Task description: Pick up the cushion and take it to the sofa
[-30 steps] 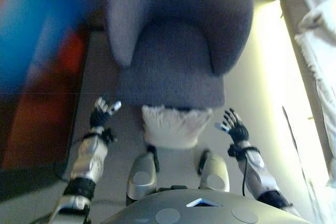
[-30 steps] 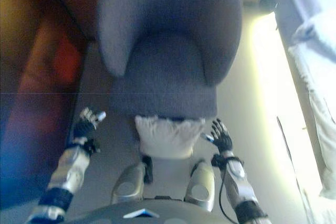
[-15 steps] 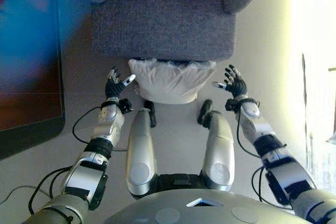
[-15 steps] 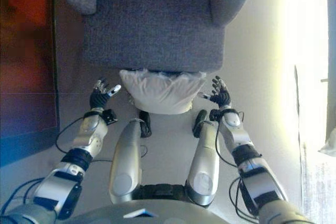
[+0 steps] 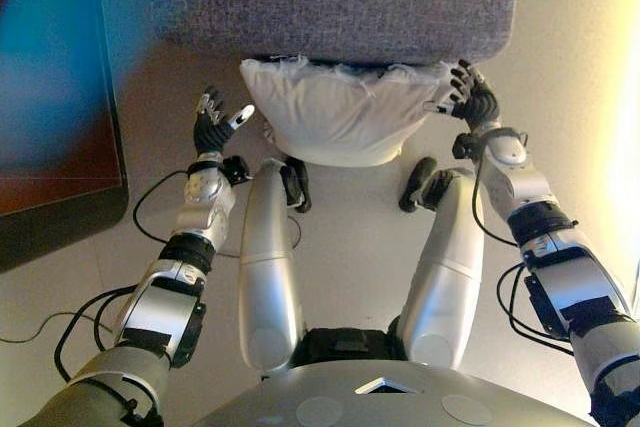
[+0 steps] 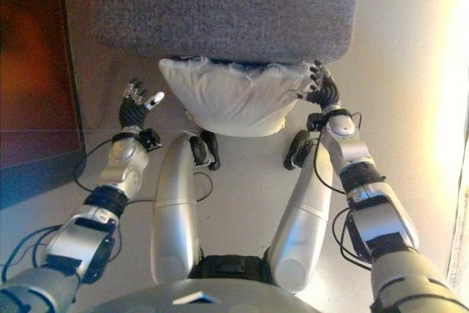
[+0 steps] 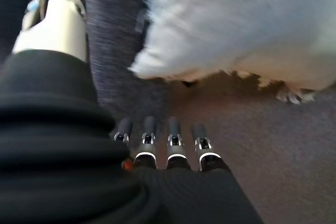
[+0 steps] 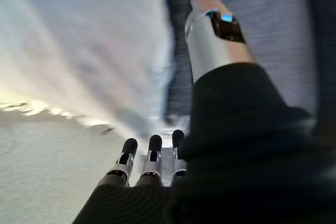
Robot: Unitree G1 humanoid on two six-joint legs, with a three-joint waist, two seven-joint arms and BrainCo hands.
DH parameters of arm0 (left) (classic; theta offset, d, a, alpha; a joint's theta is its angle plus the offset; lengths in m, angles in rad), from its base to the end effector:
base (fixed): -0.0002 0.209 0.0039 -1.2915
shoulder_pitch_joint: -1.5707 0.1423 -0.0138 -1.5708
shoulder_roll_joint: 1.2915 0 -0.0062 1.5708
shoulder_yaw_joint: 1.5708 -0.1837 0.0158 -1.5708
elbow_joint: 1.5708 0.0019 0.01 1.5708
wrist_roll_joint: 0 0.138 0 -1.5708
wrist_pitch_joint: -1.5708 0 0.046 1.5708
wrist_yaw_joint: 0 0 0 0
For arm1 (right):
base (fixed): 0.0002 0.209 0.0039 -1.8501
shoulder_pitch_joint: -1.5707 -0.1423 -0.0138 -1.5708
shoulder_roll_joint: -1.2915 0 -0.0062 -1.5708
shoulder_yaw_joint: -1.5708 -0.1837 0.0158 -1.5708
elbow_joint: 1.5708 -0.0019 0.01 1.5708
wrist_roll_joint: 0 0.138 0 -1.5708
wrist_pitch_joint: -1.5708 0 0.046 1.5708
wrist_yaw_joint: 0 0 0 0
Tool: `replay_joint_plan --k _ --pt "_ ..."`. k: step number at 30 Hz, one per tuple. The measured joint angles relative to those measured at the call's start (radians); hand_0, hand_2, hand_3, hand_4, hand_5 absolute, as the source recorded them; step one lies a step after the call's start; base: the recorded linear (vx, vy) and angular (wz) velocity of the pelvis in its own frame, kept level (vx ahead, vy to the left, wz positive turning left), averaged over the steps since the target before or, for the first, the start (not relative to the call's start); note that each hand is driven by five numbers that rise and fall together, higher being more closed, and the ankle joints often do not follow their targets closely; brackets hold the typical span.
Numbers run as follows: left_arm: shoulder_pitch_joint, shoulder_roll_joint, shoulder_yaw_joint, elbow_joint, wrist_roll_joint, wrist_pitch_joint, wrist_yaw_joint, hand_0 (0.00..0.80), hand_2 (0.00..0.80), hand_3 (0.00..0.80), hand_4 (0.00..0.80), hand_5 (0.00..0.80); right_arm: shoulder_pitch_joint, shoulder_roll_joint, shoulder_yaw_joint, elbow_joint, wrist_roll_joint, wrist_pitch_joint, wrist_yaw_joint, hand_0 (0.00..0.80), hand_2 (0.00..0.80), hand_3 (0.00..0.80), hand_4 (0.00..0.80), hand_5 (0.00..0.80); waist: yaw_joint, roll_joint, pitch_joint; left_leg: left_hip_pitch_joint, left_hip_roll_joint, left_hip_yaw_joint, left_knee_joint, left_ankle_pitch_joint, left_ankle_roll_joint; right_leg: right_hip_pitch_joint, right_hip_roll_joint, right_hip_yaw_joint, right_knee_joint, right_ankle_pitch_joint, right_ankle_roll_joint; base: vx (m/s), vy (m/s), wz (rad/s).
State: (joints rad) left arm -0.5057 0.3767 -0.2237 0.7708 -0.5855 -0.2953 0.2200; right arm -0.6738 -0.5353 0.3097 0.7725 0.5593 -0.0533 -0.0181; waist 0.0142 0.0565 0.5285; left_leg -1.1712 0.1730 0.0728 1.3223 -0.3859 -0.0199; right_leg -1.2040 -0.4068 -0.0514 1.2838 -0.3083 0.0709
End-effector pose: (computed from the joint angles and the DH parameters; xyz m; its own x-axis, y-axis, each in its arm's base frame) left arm 0.2881 0.2077 0.0473 0.9719 0.2341 -0.0254 -0.2355 0.9680 -0.0866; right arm 0.3162 -0.2300 0.0953 0.9953 -0.0186 -0.0945 0.0076 0.9932 -0.1159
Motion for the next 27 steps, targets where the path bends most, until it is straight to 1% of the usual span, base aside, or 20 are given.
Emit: replay_joint_plan --k 2,6,8,11,13,19,22,27 --pt "-0.008 0.010 0.005 0.001 -0.020 0.003 -0.033 0.000 0.000 0.000 0.000 0.000 -0.017 -0.024 0.000 0.006 0.000 0.015 0.021 0.000 0.000 0.000 0.000 0.000 0.000 0.004 0.001 -0.051 0.010 -0.007 0.065 -0.016 0.001 -0.053 0.001 0.016 0.065 -0.018 -0.004 0.000 0.000 0.00" --pt "-0.046 0.046 0.004 0.000 -0.060 0.037 -0.107 0.000 0.000 0.000 0.000 0.000 -0.080 -0.050 0.003 0.042 0.002 0.031 0.042 0.000 0.000 0.000 0.000 0.000 -0.004 0.008 0.001 -0.129 0.028 -0.022 0.137 -0.025 0.000 -0.128 0.008 0.030 0.133 -0.028 -0.011 0.005 0.012 -0.02" --pt "-0.080 0.066 0.004 0.002 -0.067 0.057 -0.117 0.000 0.000 0.000 0.000 0.000 -0.109 -0.057 0.003 0.060 0.003 0.039 0.045 0.000 0.000 0.000 0.000 0.000 -0.005 0.008 0.002 -0.157 0.038 -0.022 0.164 -0.027 -0.001 -0.158 0.020 0.045 0.162 -0.032 -0.010 0.000 0.000 0.00" --pt "-0.133 0.097 0.003 0.022 -0.098 0.084 -0.137 0.000 0.000 0.000 0.000 0.000 -0.138 -0.064 0.008 0.080 0.004 0.051 0.044 0.000 0.000 0.000 0.000 0.000 -0.024 0.009 0.002 -0.182 0.052 -0.022 0.196 -0.029 0.001 -0.182 0.022 0.057 0.199 -0.044 -0.006 0.014 -0.010 0.07" --pt "-0.168 0.118 -0.002 0.048 -0.105 0.097 -0.154 0.000 0.000 0.000 0.000 0.000 -0.154 -0.068 0.011 0.085 0.005 0.060 0.044 0.000 0.000 0.000 0.000 0.000 -0.027 0.009 0.002 -0.199 0.065 -0.022 0.215 -0.031 0.006 -0.202 0.024 0.066 0.218 -0.047 -0.007 0.003 -0.004 0.02" --pt "-0.286 0.150 -0.080 0.105 -0.105 0.135 -0.223 0.000 0.000 0.000 0.000 0.000 -0.192 -0.073 0.046 0.152 0.008 0.083 0.058 0.000 0.000 0.000 0.000 0.000 -0.030 0.009 0.001 -0.251 0.081 -0.024 0.256 -0.037 0.013 -0.256 0.037 0.081 0.253 -0.048 -0.008 -0.004 0.000 -0.03" --pt "-0.336 0.158 -0.104 0.122 -0.106 0.137 -0.229 0.000 0.000 0.000 0.000 0.000 -0.212 -0.073 0.074 0.156 0.010 0.083 0.065 0.000 0.000 0.000 0.000 0.000 -0.035 0.009 0.001 -0.271 0.086 -0.020 0.266 -0.038 0.020 -0.281 0.039 0.087 0.262 -0.046 -0.012 -0.005 0.009 -0.01" --pt "-0.371 0.190 -0.126 0.159 -0.118 0.155 -0.243 0.000 0.000 0.000 0.000 0.000 -0.278 -0.070 0.095 0.222 0.012 0.104 0.057 0.000 0.000 0.000 0.000 0.000 -0.038 0.009 0.001 -0.289 0.087 -0.014 0.274 -0.041 0.021 -0.308 0.039 0.098 0.273 -0.047 -0.012 0.000 0.000 0.00"
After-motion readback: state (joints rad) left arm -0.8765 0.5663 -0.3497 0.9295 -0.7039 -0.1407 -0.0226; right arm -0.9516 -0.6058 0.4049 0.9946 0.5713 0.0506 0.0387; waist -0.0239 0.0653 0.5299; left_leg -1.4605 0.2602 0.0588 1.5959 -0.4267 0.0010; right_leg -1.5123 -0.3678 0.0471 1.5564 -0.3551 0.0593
